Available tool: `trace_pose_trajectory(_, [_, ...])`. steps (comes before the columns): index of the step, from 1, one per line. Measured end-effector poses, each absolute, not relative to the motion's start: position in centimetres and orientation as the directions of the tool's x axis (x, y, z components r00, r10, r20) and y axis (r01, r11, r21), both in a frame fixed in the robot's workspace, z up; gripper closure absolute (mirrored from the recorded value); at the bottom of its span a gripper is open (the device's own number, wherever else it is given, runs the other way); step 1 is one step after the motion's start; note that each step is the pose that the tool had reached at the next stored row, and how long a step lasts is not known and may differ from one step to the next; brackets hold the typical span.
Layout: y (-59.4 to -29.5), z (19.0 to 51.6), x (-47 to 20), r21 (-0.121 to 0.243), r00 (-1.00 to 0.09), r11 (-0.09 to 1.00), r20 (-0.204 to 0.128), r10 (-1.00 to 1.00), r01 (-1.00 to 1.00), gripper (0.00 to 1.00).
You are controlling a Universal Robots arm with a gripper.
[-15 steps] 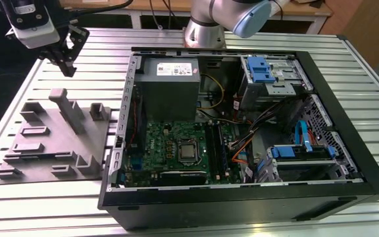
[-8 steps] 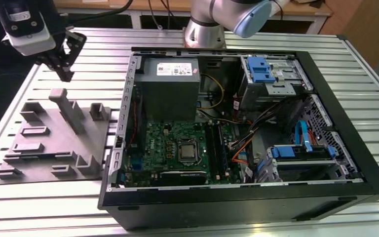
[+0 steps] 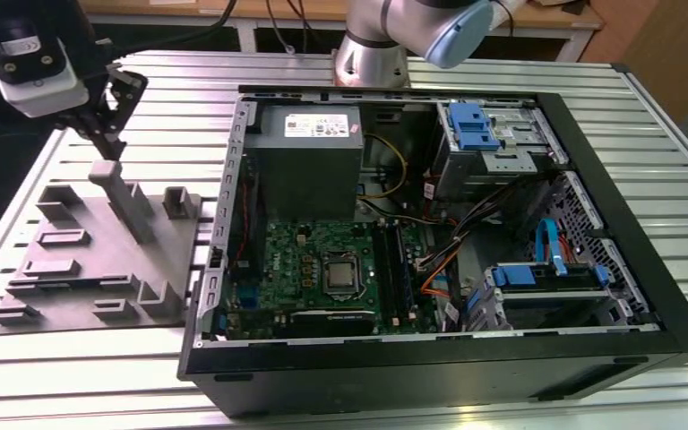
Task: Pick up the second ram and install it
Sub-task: 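Reach for the second ram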
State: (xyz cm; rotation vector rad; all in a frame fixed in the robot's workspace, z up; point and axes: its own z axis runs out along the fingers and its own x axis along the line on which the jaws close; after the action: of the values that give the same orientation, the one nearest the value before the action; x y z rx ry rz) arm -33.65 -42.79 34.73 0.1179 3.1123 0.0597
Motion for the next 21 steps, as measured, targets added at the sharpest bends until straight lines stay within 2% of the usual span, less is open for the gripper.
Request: trace_pose_trajectory(21, [-44.9,32.8,-37.0,0.039,-0.997,0.996,-0.025,0.076,0.075,0.90])
